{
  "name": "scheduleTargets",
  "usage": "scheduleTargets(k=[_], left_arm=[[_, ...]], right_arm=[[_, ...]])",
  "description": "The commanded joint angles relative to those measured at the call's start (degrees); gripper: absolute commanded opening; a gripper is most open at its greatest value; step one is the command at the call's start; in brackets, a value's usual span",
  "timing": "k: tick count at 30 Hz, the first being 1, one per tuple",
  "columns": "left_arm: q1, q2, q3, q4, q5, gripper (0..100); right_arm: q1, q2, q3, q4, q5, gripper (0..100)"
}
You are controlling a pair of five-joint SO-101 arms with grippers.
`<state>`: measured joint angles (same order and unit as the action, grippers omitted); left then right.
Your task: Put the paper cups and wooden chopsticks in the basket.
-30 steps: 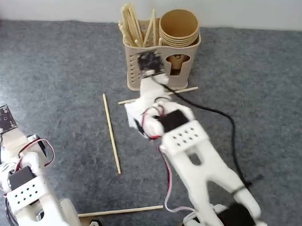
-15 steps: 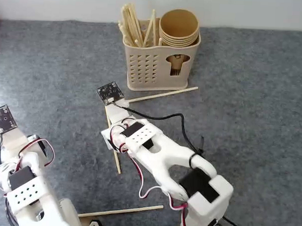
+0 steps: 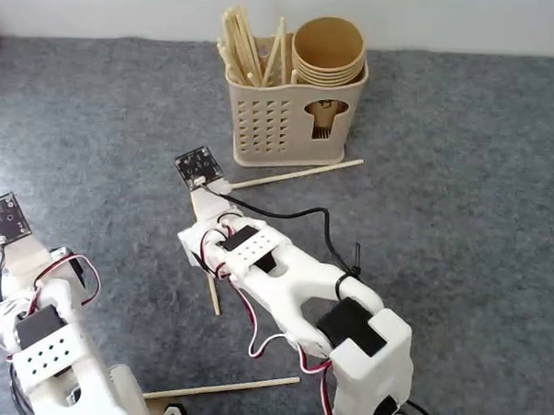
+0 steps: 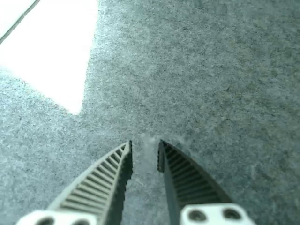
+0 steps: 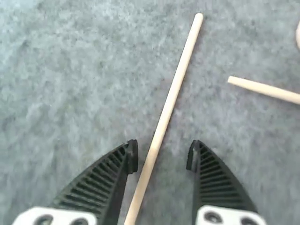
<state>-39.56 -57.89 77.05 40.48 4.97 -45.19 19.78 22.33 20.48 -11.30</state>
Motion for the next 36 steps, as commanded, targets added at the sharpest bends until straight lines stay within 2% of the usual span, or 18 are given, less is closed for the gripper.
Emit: scheduleTargets(k=[1, 3, 4, 7, 17, 22, 27, 32, 36], left_arm=[[-0.26, -0.97, -3.12, -1.14, 0.35, 9], [-0.26, -0.97, -3.12, -1.14, 0.26, 9], [-0.26, -0.97, -3.12, -1.14, 0.26, 9], [-0.26, -0.97, -3.12, -1.14, 0.26, 9], [-0.18, -0.88, -3.12, -1.14, 0.26, 9], [-0.09, -0.88, -3.12, -1.14, 0.26, 9], [-0.09, -0.88, -3.12, -1.14, 0.26, 9], [0.00, -0.88, -3.12, -1.14, 0.26, 9], [0.00, -0.79, -3.12, -1.14, 0.26, 9]], right_arm=[[-0.40, 2.51, -4.84, -0.75, -0.18, 10.8], [-0.31, 3.91, -6.77, 0.40, -0.18, 1.6], [-0.31, 4.00, -7.74, 1.98, -0.18, 0.2], [-0.48, 4.00, -10.11, 8.40, -0.18, 3.5], [1.36, 1.10, -16.26, 28.09, -0.09, 0.7], [1.54, -5.23, -16.18, 39.96, 4.22, 0.7], [4.53, -7.87, -16.09, 50.77, 4.66, 0.7], [9.27, -7.78, -15.21, 54.55, 4.84, 0.7], [9.54, -8.22, -10.02, 54.46, 10.73, 0.8]])
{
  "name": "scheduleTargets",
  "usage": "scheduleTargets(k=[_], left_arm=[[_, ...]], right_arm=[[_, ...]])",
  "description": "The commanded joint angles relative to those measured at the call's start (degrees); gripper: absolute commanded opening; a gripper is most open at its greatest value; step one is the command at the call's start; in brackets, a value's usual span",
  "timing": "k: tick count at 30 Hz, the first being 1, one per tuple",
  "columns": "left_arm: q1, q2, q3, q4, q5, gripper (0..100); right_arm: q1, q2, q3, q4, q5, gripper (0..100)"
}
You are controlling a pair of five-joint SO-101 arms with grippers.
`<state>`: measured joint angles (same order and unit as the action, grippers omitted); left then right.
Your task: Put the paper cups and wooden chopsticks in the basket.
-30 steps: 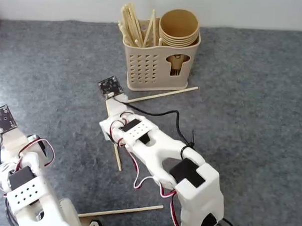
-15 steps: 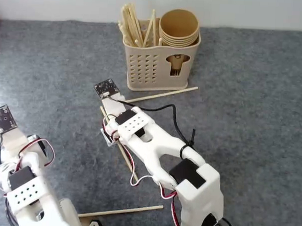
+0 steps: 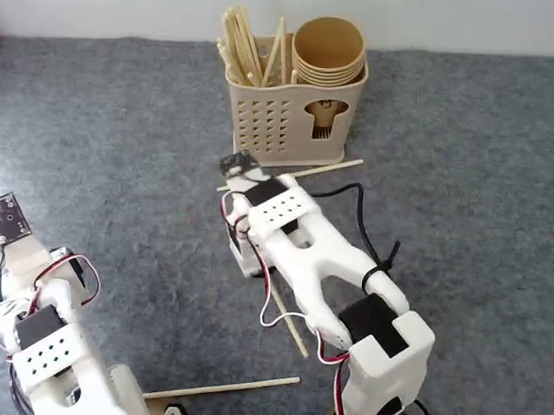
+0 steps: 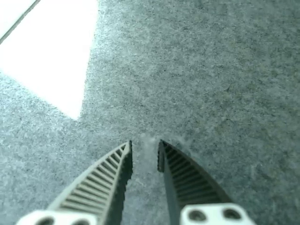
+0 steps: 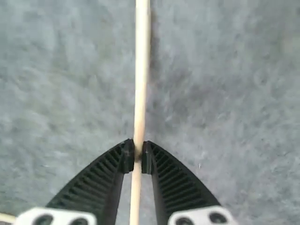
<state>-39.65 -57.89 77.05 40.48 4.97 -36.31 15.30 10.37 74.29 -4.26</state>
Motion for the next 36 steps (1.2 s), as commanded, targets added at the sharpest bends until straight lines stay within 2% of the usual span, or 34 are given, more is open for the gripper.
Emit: scheduleTargets(k=[1, 5, 12, 18, 26, 30, 36], left_arm=[[0.09, -0.79, -3.12, -1.14, 0.26, 9], [0.09, -0.79, -3.12, -1.14, 0.26, 9], [0.09, -0.79, -3.12, -1.14, 0.26, 9], [0.18, -0.79, -3.12, -1.23, 0.26, 9], [0.18, -0.79, -3.12, -1.23, 0.18, 9], [0.18, -0.97, -2.68, -1.32, 0.18, 9], [0.18, -0.97, -2.68, -1.41, 0.18, 9]], right_arm=[[0.66, -3.74, 3.16, 0.57, 5.01, 0.8], [1.01, -3.38, 6.95, -3.65, 7.91, 0.9], [-0.31, -3.38, 8.44, -6.29, 7.82, 1.5], [-0.13, -3.30, 8.44, -6.37, 7.74, 13.1], [-0.31, -1.01, 8.70, -11.56, 7.91, 0.9], [0.13, -2.59, 8.79, -10.07, 7.82, 0.7], [0.75, -15.87, 8.79, -4.35, 7.82, 0.8]])
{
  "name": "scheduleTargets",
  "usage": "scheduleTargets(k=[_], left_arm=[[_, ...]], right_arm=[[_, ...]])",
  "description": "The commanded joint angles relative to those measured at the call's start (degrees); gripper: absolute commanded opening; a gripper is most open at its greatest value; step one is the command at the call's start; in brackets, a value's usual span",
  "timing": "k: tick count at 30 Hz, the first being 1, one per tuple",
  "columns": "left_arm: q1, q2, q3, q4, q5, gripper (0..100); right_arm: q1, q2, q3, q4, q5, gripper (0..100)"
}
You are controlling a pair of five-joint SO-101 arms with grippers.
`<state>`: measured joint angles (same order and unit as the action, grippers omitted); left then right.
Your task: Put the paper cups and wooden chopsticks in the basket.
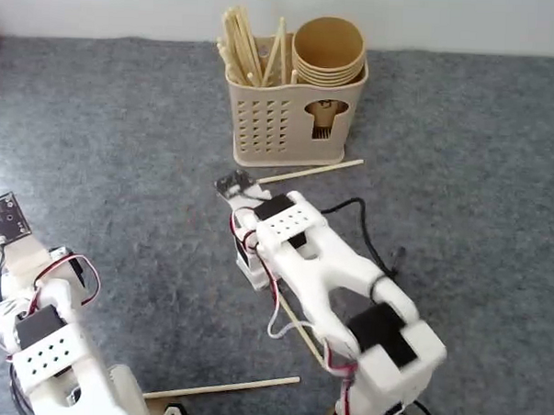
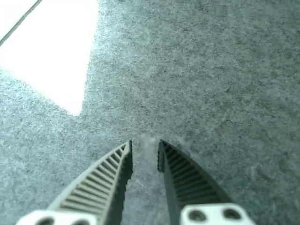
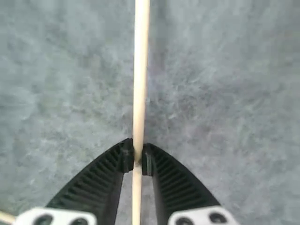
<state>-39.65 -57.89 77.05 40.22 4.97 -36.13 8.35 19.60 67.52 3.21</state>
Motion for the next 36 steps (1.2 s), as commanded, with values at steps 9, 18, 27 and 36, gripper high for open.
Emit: scheduleTargets(k=[9, 18, 27, 36], left_arm=[[0.26, -0.97, -2.68, -1.14, 0.18, 9], [0.26, -0.97, -2.68, -1.14, 0.18, 9], [0.26, -0.97, -2.68, -1.14, 0.18, 9], [0.26, -0.97, -2.68, -1.14, 0.18, 9]], right_arm=[[2.68, -30.73, -0.44, 4.44, 0.09, 0.8], [4.00, -41.10, -0.35, -8.57, 0.09, 0.8], [4.09, -41.63, 0.00, -22.02, -4.48, 0.8], [7.69, -41.71, 13.45, -50.95, -4.48, 0.8]])
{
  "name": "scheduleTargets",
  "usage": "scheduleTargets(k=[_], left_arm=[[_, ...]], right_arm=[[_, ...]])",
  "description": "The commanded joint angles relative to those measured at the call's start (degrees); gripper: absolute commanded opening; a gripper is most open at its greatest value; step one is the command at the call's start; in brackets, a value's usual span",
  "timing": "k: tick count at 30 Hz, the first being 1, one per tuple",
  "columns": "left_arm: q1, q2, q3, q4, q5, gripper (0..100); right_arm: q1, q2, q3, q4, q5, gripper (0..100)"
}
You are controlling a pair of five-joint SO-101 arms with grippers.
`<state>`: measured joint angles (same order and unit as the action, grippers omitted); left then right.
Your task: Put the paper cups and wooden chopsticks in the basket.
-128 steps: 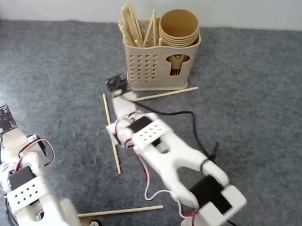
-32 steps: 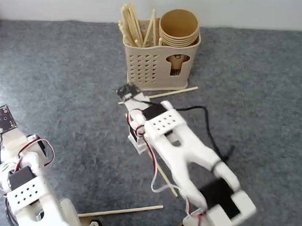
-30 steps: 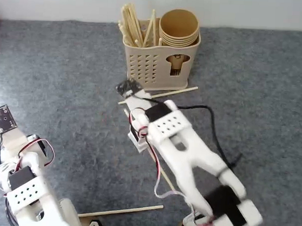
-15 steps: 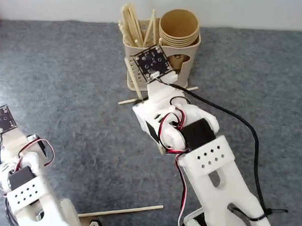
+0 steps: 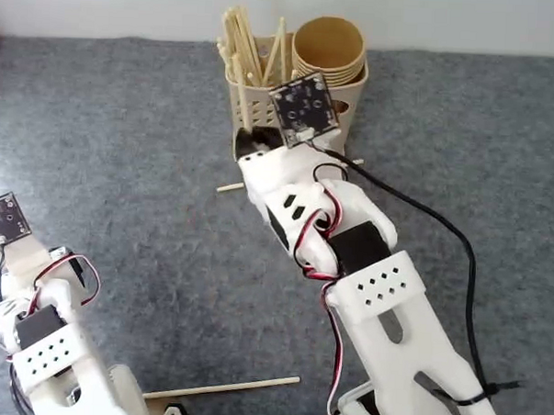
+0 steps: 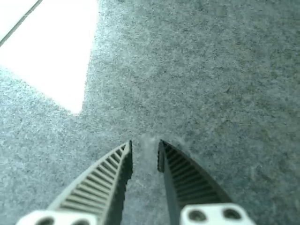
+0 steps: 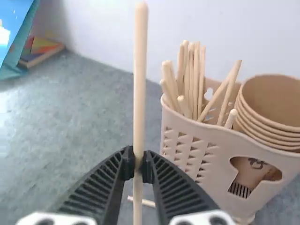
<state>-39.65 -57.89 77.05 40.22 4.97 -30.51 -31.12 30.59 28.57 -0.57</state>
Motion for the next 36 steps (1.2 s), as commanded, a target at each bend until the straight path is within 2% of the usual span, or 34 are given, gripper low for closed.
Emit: scheduleTargets(k=[1, 5, 15, 21, 27, 36], left_arm=[[0.26, -0.97, -2.68, -1.14, 0.18, 9], [0.26, -0.97, -2.68, -1.14, 0.18, 9], [0.26, -0.97, -2.68, -1.14, 0.18, 9], [0.26, -0.97, -2.68, -1.14, 0.18, 9], [0.26, -0.97, -2.68, -1.14, 0.18, 9], [0.26, -0.97, -2.68, -1.14, 0.18, 9]], right_arm=[[2.33, -2.24, 4.40, -16.22, -0.53, 0.8], [2.68, -2.24, 8.97, -29.93, -0.44, 0.8], [2.77, -1.54, 8.88, -52.00, -0.18, 0.8], [5.23, -0.66, 7.65, -54.81, -0.18, 0.8], [9.36, 12.18, -3.08, -54.64, -0.18, 0.8], [8.57, 24.04, -8.18, -54.64, -0.26, 0.8]])
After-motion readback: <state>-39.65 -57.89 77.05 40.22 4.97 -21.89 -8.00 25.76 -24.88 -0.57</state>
